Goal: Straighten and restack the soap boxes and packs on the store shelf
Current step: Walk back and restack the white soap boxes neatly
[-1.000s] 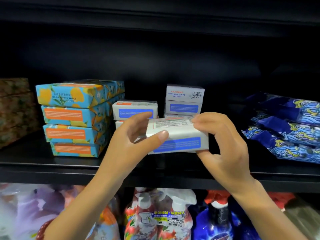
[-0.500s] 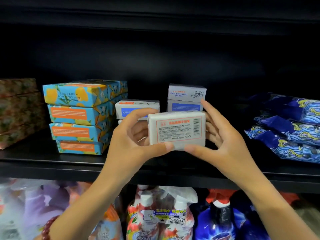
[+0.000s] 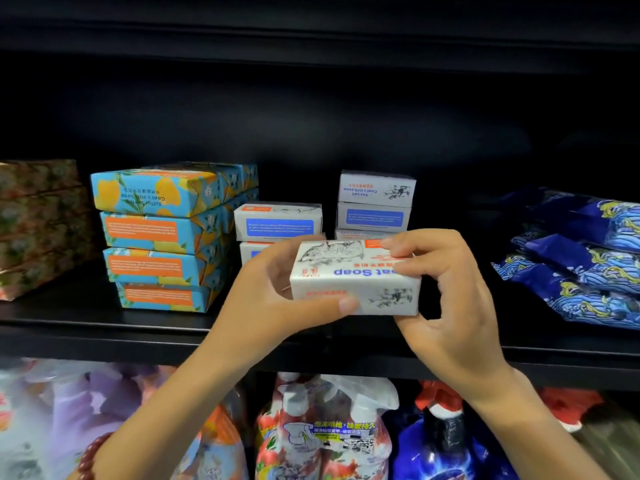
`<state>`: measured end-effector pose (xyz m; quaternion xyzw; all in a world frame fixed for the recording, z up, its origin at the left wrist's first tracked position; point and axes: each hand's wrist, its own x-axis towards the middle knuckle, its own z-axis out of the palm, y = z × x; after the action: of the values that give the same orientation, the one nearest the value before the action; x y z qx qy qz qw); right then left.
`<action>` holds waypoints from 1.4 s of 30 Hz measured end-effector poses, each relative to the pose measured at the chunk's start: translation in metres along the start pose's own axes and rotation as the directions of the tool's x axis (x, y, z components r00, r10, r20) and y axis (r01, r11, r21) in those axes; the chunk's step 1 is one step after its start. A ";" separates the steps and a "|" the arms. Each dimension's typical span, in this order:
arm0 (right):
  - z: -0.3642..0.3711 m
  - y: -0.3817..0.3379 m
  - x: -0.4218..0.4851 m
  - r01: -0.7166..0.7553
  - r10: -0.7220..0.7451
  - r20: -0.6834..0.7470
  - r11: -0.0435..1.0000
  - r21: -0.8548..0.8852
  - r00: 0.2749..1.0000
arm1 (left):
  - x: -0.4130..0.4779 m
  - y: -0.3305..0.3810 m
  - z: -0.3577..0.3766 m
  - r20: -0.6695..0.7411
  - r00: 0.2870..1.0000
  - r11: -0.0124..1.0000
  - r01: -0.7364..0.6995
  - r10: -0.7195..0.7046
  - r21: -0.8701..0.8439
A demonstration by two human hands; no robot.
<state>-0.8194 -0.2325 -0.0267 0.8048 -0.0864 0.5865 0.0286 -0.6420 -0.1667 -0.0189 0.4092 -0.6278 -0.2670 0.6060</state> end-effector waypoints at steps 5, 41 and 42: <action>-0.007 0.000 0.007 -0.141 0.139 0.232 0.990 -0.008 0.963 | -0.001 -0.002 -0.007 -0.011 0.996 0.996 -0.085 0.085 -0.012; 0.059 0.009 0.068 -0.338 0.349 0.012 0.914 -0.227 0.937 | -0.033 -0.039 -0.037 0.161 0.958 0.615 -0.277 0.238 0.738; 0.048 0.011 0.062 -0.337 0.343 -0.013 0.911 -0.238 0.939 | -0.033 -0.038 -0.036 0.148 0.960 0.620 -0.268 0.239 0.737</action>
<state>-0.7574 -0.2568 0.0169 0.7767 -0.2947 0.5563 0.0206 -0.6017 -0.1535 -0.0641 0.5249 -0.7433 0.0969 0.4032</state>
